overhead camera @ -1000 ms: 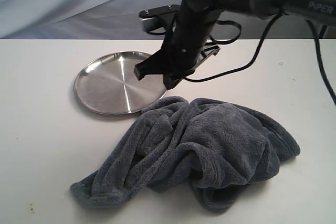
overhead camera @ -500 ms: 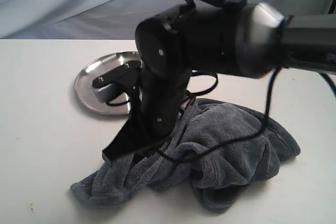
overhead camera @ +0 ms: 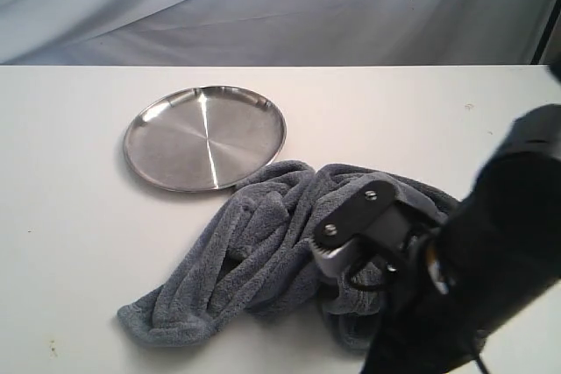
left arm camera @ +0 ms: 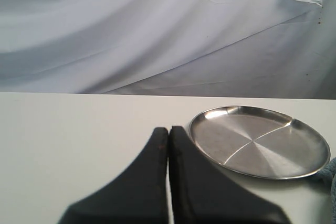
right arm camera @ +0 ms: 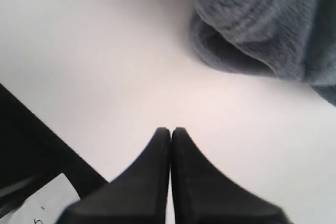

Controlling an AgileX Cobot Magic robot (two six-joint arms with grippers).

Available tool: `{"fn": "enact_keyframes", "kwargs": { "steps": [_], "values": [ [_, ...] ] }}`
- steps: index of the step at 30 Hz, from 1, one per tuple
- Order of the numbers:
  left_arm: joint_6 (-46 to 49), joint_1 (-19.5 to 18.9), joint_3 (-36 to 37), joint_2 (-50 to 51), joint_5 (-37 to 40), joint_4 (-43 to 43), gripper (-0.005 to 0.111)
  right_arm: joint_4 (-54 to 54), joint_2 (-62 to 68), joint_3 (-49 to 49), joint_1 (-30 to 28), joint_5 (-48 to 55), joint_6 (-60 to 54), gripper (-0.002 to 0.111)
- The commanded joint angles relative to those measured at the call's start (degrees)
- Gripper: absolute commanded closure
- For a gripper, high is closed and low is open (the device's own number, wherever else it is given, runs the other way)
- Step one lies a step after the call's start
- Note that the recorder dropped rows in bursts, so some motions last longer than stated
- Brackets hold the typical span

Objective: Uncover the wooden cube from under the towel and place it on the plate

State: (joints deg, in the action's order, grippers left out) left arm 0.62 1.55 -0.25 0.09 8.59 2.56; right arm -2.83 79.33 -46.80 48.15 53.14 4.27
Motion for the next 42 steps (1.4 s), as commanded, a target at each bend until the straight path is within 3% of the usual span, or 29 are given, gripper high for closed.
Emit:
{"fn": "enact_keyframes", "kwargs": {
  "steps": [1,9,21,27,42],
  "values": [
    [-0.03,0.05,0.25,-0.09,-0.23,-0.04,0.105,4.16,-7.78,4.66,-5.59,0.07,0.64,0.108],
    [-0.03,0.05,0.25,-0.09,-0.23,-0.04,0.105,8.84,-11.99,5.99,-18.24,1.16,2.12,0.108],
    [-0.14,0.05,0.25,-0.09,-0.23,-0.04,0.105,7.74,-7.14,5.99,-31.22,-6.24,2.20,0.108],
    [-0.04,0.05,0.25,-0.09,-0.23,-0.04,0.105,6.45,1.15,3.13,-33.48,-7.73,2.20,0.108],
    [-0.16,0.05,0.25,-0.09,-0.23,-0.04,0.105,6.21,24.56,-24.16,-33.37,2.80,2.20,0.108]
  ]
}}
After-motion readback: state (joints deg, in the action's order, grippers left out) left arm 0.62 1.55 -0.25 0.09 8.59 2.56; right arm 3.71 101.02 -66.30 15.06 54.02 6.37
